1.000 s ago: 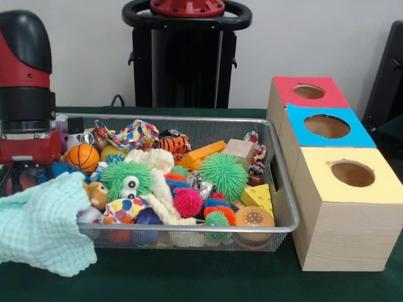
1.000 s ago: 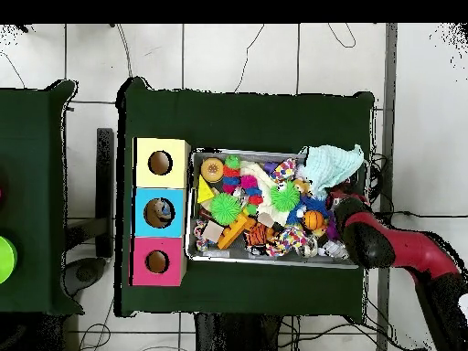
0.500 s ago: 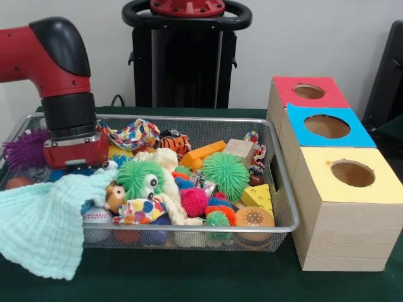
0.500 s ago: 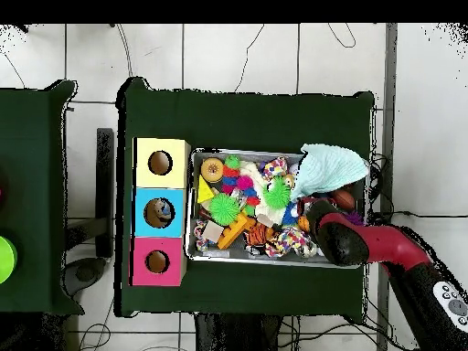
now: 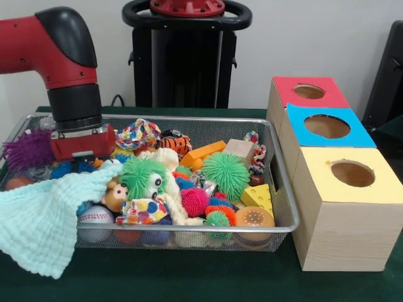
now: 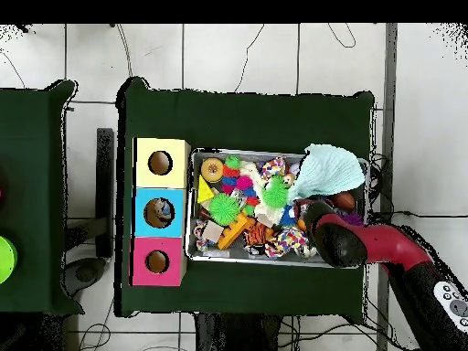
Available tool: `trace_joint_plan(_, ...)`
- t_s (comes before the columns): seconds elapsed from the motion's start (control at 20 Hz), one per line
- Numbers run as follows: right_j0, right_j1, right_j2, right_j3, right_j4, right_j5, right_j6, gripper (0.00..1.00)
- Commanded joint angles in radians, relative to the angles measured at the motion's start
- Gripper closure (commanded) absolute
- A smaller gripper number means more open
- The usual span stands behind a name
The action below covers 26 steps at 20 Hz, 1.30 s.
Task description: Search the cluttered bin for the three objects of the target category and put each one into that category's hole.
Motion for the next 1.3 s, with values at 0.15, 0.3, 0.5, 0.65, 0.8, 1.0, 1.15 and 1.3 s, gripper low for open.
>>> trace_joint_plan(0.15, 0.058, -0.018, -0.015, 0.12, 0.045, 0.153, -0.08, 0.0)
trace_joint_plan(0.3, 0.089, -0.048, -0.048, 0.167, 0.052, 0.094, 0.026, 0.0)
trace_joint_plan(0.5, 0.156, -0.065, -0.106, 0.196, 0.039, -0.018, 0.137, 0.0)
trace_joint_plan(0.65, 0.211, -0.09, -0.157, 0.211, 0.038, -0.061, 0.188, 0.0)
trace_joint_plan(0.8, 0.252, -0.114, -0.208, 0.222, 0.058, -0.078, 0.217, 0.0)
trace_joint_plan(1.0, 0.281, -0.126, -0.254, 0.229, 0.086, -0.101, 0.212, 0.0)
trace_joint_plan(1.15, 0.28, -0.13, -0.266, 0.239, 0.111, -0.108, 0.197, 0.0)
trace_joint_plan(1.3, 0.286, -0.139, -0.276, 0.252, 0.137, -0.117, 0.19, 0.0)
